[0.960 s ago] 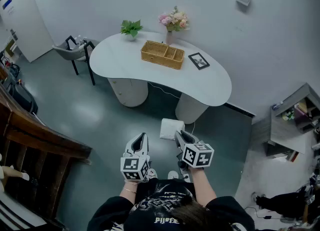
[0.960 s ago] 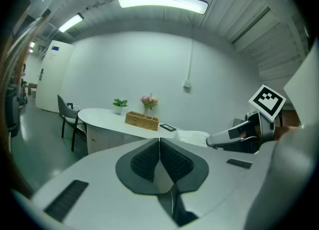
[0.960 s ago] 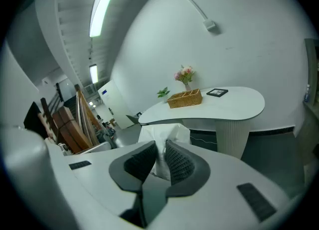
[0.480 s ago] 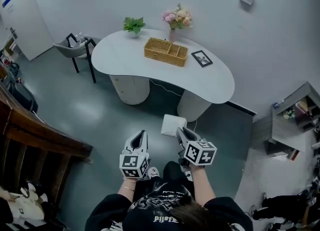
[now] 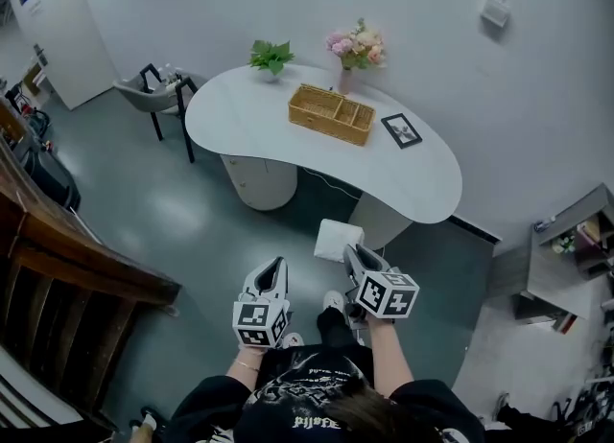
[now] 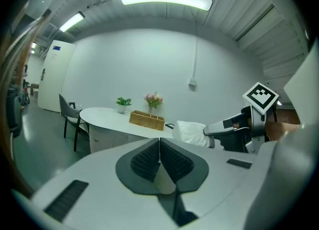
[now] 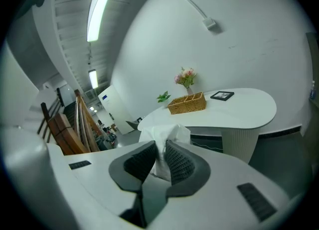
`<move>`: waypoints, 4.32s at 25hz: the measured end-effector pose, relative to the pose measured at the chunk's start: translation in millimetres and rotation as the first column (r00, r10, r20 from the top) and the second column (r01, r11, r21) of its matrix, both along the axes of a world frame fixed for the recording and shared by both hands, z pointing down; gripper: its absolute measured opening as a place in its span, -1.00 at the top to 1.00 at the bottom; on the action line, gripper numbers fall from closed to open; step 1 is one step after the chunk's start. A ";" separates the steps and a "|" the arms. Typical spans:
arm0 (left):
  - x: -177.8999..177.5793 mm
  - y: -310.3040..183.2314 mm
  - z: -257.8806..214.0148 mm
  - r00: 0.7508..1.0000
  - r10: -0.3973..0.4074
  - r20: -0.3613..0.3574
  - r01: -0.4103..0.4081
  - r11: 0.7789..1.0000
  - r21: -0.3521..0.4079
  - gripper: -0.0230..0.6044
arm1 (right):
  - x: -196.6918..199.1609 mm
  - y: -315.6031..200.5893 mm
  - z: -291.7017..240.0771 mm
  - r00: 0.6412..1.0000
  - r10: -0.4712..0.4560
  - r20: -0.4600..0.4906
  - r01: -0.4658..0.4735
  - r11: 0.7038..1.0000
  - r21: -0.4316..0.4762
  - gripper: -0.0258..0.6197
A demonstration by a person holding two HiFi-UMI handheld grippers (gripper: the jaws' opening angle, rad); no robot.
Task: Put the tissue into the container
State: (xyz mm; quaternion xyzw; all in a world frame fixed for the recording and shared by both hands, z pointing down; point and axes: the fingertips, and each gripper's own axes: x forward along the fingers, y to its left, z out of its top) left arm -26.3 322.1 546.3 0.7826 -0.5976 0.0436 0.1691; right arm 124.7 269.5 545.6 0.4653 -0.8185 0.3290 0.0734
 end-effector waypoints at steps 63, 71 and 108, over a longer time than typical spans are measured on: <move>-13.8 -354.1 2.3 0.998 -0.062 -0.019 0.062 0.998 -0.009 0.84 | -25.4 -342.6 -0.1 0.995 -0.095 0.021 0.096 0.995 -0.025 0.65; -55.4 -405.0 2.8 0.999 0.013 -0.030 -0.013 1.000 -0.005 0.84 | -58.7 -377.1 1.0 1.000 -0.019 -0.003 0.019 0.999 -0.034 0.64; -101.5 -505.8 -7.1 0.997 0.070 -0.030 -0.070 0.998 -0.002 0.84 | -110.4 -484.7 -18.8 0.998 0.047 0.045 -0.045 0.998 -0.031 0.65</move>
